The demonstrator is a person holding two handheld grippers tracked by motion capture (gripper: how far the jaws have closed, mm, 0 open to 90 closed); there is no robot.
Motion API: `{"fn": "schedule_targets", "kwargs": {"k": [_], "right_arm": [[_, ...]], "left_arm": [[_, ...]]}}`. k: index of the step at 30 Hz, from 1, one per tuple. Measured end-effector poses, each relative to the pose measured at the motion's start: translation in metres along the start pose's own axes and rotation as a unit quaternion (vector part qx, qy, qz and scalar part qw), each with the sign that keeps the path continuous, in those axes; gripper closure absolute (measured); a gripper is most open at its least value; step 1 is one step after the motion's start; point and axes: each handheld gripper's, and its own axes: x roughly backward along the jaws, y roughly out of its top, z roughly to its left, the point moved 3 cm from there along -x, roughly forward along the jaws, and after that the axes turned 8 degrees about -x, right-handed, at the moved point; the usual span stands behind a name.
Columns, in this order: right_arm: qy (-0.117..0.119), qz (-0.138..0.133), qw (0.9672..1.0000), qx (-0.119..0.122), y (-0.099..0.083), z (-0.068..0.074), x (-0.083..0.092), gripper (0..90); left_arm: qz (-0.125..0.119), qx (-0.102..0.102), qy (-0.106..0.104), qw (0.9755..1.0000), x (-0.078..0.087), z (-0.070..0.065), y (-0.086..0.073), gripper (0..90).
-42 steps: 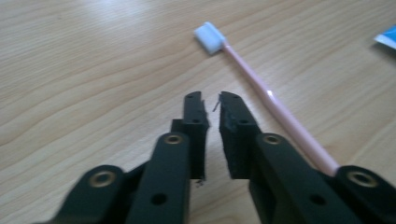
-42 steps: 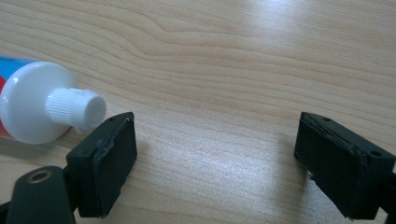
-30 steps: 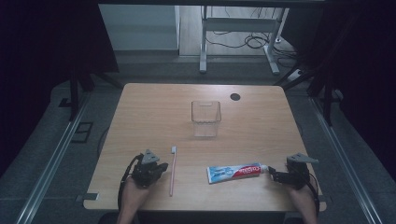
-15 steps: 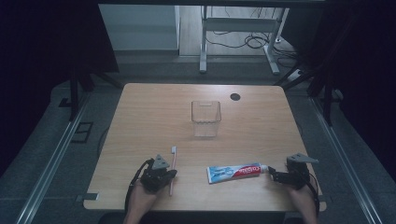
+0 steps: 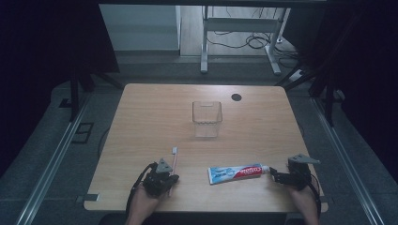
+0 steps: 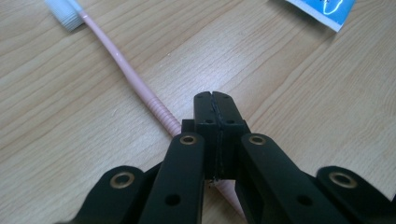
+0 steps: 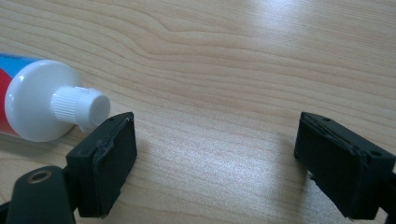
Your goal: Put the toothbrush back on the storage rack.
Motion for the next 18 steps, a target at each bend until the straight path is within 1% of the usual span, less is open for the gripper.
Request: {"fn": "schedule_targets", "kwargs": {"k": [7, 12, 13, 15, 18], "right_arm": [[0.000, 0.000, 1.0000, 0.000, 0.000, 0.000, 0.000, 12.8], [0.000, 0.000, 1.0000, 0.000, 0.000, 0.000, 0.000, 12.8], [0.000, 0.000, 1.0000, 0.000, 0.000, 0.000, 0.000, 12.8], [0.000, 0.000, 1.0000, 0.000, 0.000, 0.000, 0.000, 12.8], [0.000, 0.000, 1.0000, 0.000, 0.000, 0.000, -0.001, 12.7]], "left_arm": [[0.004, 0.004, 0.007, 1.0000, 0.005, 0.004, -0.003, 89.5], [0.009, 0.006, 0.016, 0.9998, 0.009, 0.010, -0.005, 89.5], [0.013, 0.009, 0.021, 0.9996, 0.009, 0.013, -0.007, 89.5], [0.015, 0.010, 0.021, 0.9996, 0.009, 0.014, -0.008, 89.5], [0.018, 0.011, 0.026, 0.9994, 0.010, 0.018, -0.010, 89.5]]}}
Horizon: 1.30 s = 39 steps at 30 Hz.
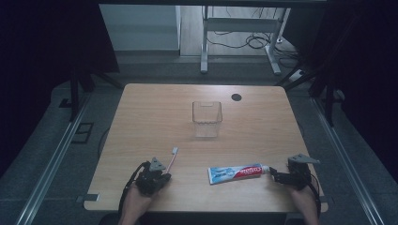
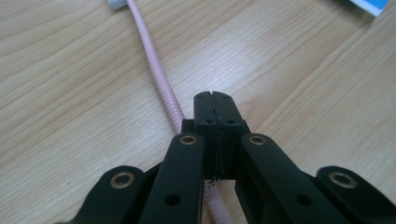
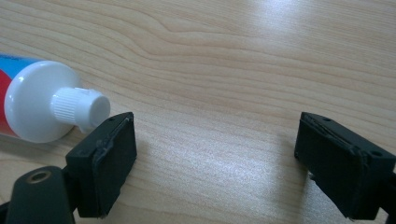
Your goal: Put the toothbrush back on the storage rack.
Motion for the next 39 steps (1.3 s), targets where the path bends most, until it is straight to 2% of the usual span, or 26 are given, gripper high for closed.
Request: {"fn": "schedule_targets", "kwargs": {"k": [8, 11, 13, 14, 21, 27, 31, 39], "right_arm": [[0.000, 0.000, 1.0000, 0.000, 0.000, 0.000, 0.000, 12.7], [0.000, 0.000, 1.0000, -0.001, 0.000, 0.000, 0.000, 12.7], [0.000, 0.000, 1.0000, -0.001, 0.000, 0.000, 0.000, 12.7], [0.000, 0.000, 1.0000, -0.001, 0.000, 0.000, 0.000, 12.7], [0.000, 0.000, 1.0000, -0.001, 0.000, 0.000, 0.000, 12.7], [0.000, 0.000, 1.0000, 0.000, 0.000, 0.000, 0.000, 12.7], [0.000, 0.000, 1.0000, -0.001, 0.000, 0.000, 0.000, 12.7], [0.000, 0.000, 1.0000, -0.001, 0.000, 0.000, 0.000, 12.7]], "left_arm": [[0.013, -0.001, 0.011, 0.9999, 0.001, 0.013, -0.003, 89.5], [0.013, 0.005, 0.015, 0.9998, 0.002, 0.020, -0.005, 89.5], [0.013, 0.004, 0.012, 0.9998, 0.003, 0.022, -0.005, 89.5], [0.009, 0.005, 0.004, 0.9999, 0.004, 0.021, -0.005, 89.5], [0.012, 0.003, -0.004, 0.9999, 0.010, 0.024, 0.001, 89.0], [0.041, 0.005, -0.006, 0.9991, 0.013, 0.032, 0.007, 83.9], [0.071, 0.007, -0.013, 0.9974, 0.011, 0.036, 0.011, 80.8], [0.105, -0.012, -0.005, 0.9944, 0.010, 0.040, 0.027, 76.8]]}}
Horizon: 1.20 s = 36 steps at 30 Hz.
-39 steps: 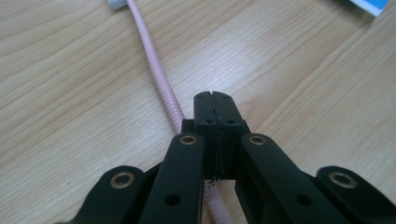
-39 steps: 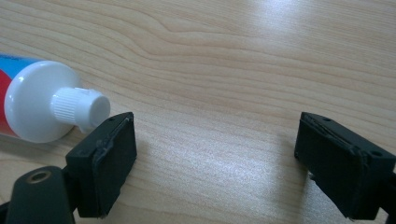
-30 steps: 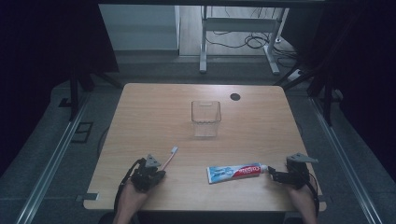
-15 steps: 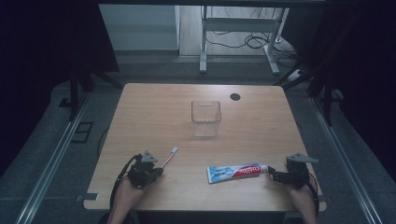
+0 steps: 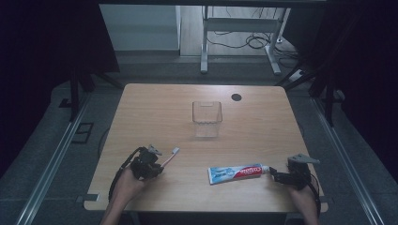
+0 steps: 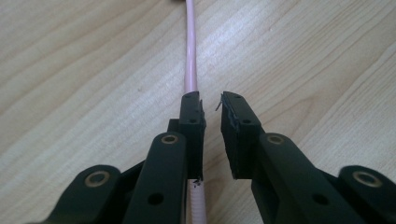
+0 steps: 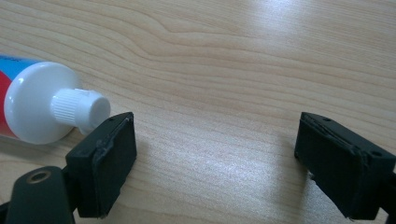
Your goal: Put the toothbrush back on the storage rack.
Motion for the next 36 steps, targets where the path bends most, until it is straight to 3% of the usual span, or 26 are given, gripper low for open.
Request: {"fn": "schedule_targets", "kwargs": {"k": [8, 12, 17, 26, 28, 36], "right_arm": [[0.000, 0.001, 1.0000, 0.000, 0.000, 0.000, 0.000, 12.7], [0.000, 0.000, 1.0000, 0.001, 0.000, 0.000, 0.000, 12.7], [0.000, 0.000, 1.0000, 0.000, 0.000, 0.000, 0.000, 12.7], [0.000, 0.000, 1.0000, 0.000, 0.000, 0.000, 0.000, 12.7], [0.000, 0.000, 1.0000, 0.000, 0.000, 0.000, 0.000, 12.7], [0.000, 0.000, 1.0000, 0.000, 0.000, 0.000, 0.000, 12.7]], "left_arm": [[0.055, -0.015, 0.007, 0.9984, -0.005, 0.007, 0.011, 73.0], [0.071, -0.012, 0.002, 0.9974, -0.008, 0.007, 0.015, 71.2], [0.105, -0.013, -0.002, 0.9943, -0.014, 0.011, 0.022, 71.4], [0.139, -0.010, -0.005, 0.9903, -0.020, 0.010, 0.029, 75.3], [0.153, -0.013, -0.005, 0.9881, -0.022, 0.011, 0.030, 78.4], [0.162, -0.013, -0.002, 0.9866, -0.023, 0.010, 0.033, 84.0]]}}
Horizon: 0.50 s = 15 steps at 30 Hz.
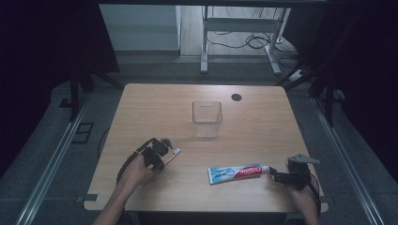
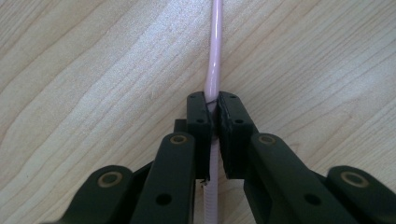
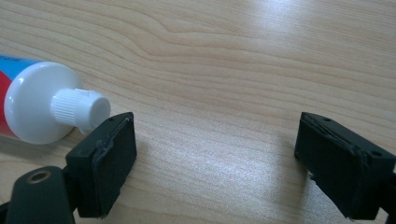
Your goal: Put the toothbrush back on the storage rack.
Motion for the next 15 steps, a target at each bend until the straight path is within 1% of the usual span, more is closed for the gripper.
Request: {"fn": "schedule_targets", "kwargs": {"k": [4, 6, 8, 9, 10, 13, 15], "right_arm": [[0.000, 0.000, 1.0000, 0.000, 0.000, 0.000, 0.000, 12.7], [0.000, 0.000, 1.0000, 0.000, 0.000, 0.000, 0.000, 12.7], [0.000, 0.000, 1.0000, 0.000, 0.000, 0.000, 0.000, 12.7], [0.000, 0.000, 1.0000, 0.000, 0.000, 0.000, 0.000, 12.7], [0.000, 0.000, 1.0000, 0.000, 0.000, 0.000, 0.000, 12.7], [0.000, 0.000, 1.0000, 0.000, 0.000, 0.000, 0.000, 12.7], [0.000, 0.000, 1.0000, 0.000, 0.000, 0.000, 0.000, 12.7]], "left_arm": [[-0.005, 0.001, 0.000, 1.0000, 0.002, 0.000, 0.001, 84.1], [-0.012, 0.001, 0.000, 0.9999, 0.004, 0.000, 0.001, 84.1], [-0.025, -0.002, -0.001, 0.9997, 0.008, 0.000, 0.002, 84.2], [-0.025, -0.002, -0.001, 0.9997, 0.008, 0.000, 0.002, 84.1], [-0.030, -0.005, -0.003, 0.9995, 0.011, 0.000, 0.003, 84.1], [-0.049, -0.004, -0.006, 0.9988, 0.015, 0.000, 0.005, 84.1], [-0.057, -0.008, -0.006, 0.9983, 0.018, 0.000, 0.006, 84.1]]}}
